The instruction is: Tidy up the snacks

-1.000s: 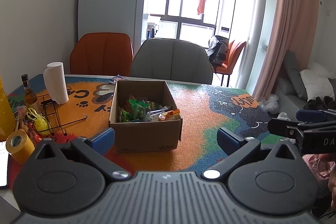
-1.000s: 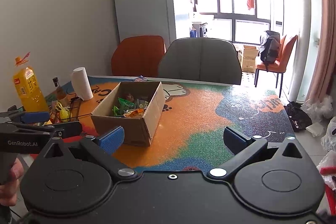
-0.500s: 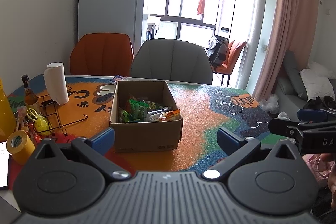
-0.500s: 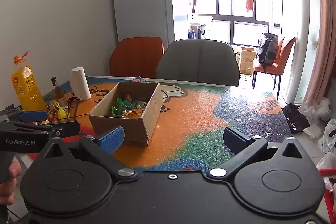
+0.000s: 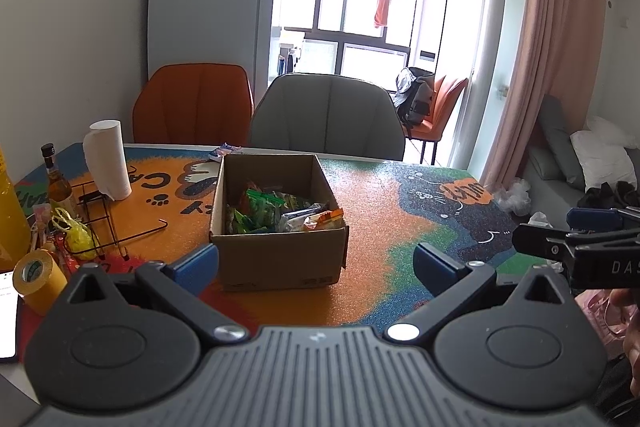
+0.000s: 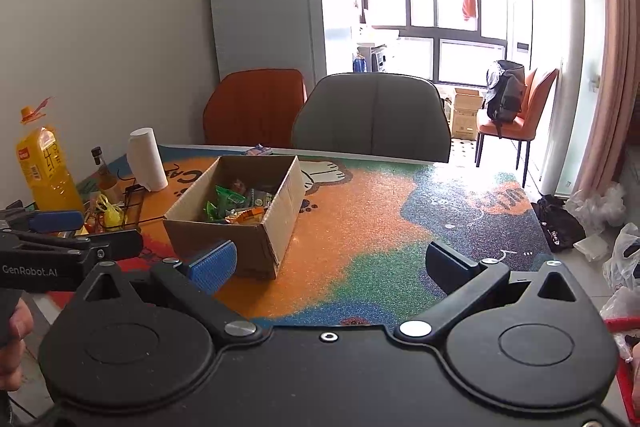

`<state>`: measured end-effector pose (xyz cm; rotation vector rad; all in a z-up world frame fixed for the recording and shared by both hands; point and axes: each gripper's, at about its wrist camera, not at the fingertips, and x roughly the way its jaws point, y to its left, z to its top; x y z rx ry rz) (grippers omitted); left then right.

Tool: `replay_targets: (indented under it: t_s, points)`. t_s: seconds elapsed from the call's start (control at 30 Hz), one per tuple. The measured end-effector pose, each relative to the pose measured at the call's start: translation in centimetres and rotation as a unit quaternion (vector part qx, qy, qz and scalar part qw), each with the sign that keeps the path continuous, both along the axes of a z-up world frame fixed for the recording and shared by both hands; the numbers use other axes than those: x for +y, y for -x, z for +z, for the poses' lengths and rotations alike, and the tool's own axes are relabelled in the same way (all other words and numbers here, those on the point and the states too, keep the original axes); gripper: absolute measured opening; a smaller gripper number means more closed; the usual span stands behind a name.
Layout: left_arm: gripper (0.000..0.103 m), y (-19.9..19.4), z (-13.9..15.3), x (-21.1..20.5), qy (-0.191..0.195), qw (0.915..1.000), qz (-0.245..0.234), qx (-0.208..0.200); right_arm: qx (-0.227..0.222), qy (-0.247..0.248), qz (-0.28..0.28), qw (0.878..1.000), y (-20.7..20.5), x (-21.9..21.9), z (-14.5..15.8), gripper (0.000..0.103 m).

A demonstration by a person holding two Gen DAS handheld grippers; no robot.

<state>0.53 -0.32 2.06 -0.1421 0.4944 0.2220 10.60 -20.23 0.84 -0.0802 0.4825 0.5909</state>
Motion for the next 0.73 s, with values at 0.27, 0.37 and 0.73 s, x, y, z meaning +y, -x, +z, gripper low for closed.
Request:
replay_targets:
  t_s: [0.27,0.37,0.73]
  points:
    - [0.103,0.01,-0.01,-0.03,-0.001,1.0,0.0,0.0,-0.001,-0.001,0.001,1.0,0.08,-0.09,0.06,0.103]
    - [0.103,0.01,0.0,0.03,-0.001,1.0,-0.002,0.0,-0.002,-0.002,0.003,1.0,0.17,-0.09,0.17,0.103]
    - [0.103,-0.01,-0.08,-0.28,-0.004,1.0,-0.008,-0.001,-0.002,0.0,0.006,1.0,0.24,-0.12,0.19,0.103]
